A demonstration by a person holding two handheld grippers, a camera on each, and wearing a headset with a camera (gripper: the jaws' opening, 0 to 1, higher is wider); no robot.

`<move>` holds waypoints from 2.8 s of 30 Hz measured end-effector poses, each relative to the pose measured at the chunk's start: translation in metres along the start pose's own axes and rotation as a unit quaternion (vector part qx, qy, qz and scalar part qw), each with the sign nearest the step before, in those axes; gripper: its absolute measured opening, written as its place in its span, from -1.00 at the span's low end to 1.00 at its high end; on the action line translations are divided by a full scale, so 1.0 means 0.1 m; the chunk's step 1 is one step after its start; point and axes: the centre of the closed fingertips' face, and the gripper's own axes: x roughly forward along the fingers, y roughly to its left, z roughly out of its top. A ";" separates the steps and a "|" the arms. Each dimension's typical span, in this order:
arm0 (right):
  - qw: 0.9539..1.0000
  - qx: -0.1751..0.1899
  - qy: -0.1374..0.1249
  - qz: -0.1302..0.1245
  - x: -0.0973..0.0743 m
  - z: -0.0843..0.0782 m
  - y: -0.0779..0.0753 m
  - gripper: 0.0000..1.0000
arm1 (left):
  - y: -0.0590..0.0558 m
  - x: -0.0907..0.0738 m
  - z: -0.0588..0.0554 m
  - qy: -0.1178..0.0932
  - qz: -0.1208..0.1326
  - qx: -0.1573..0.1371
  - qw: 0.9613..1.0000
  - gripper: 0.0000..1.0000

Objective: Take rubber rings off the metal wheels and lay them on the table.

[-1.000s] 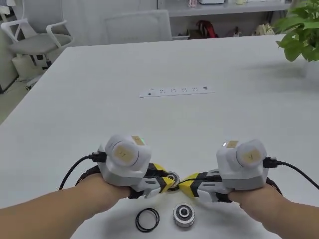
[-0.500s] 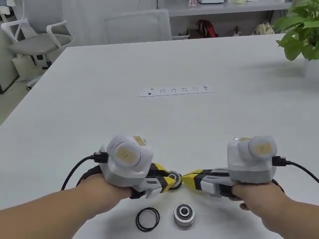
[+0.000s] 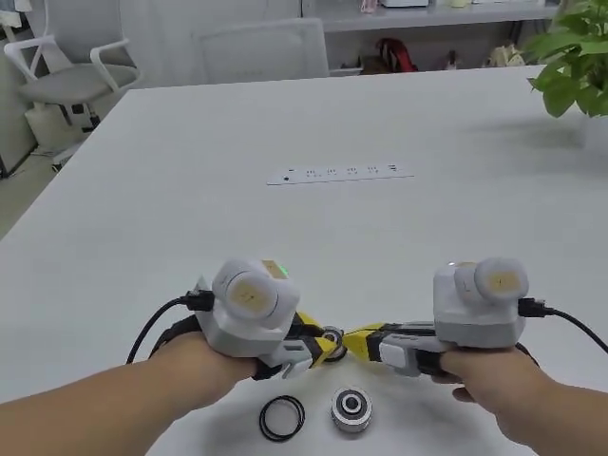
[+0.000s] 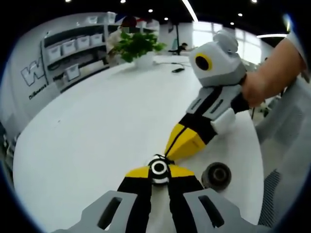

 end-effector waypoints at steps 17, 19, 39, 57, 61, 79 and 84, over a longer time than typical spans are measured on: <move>0.999 0.017 -0.018 0.026 0.02 0.07 0.13 -1.00 | -0.01 0.00 0.00 0.001 0.000 0.004 1.000 -0.76; 0.999 0.018 -0.017 0.031 0.02 0.06 0.13 -1.00 | -0.01 0.00 0.00 0.001 -0.001 0.003 1.000 -0.76; 0.996 0.066 -0.032 0.041 -0.05 0.06 0.11 -1.00 | -0.02 -0.01 0.00 -0.001 -0.003 0.003 1.000 -0.75; 0.996 0.081 -0.024 0.016 -0.05 0.01 0.02 -1.00 | -0.02 -0.01 0.00 -0.002 -0.003 0.004 1.000 -0.75; 0.996 0.081 -0.022 0.019 -0.04 0.00 0.03 -1.00 | -0.02 -0.01 0.01 -0.001 -0.004 0.005 1.000 -0.75; 0.996 0.080 -0.025 0.026 -0.05 0.02 0.06 -1.00 | -0.17 -0.10 -0.02 0.002 -0.036 0.020 0.999 -0.51; 0.996 0.081 -0.028 0.026 -0.06 0.04 0.05 -1.00 | -0.21 -0.17 0.03 -0.012 -0.040 0.033 0.999 -0.45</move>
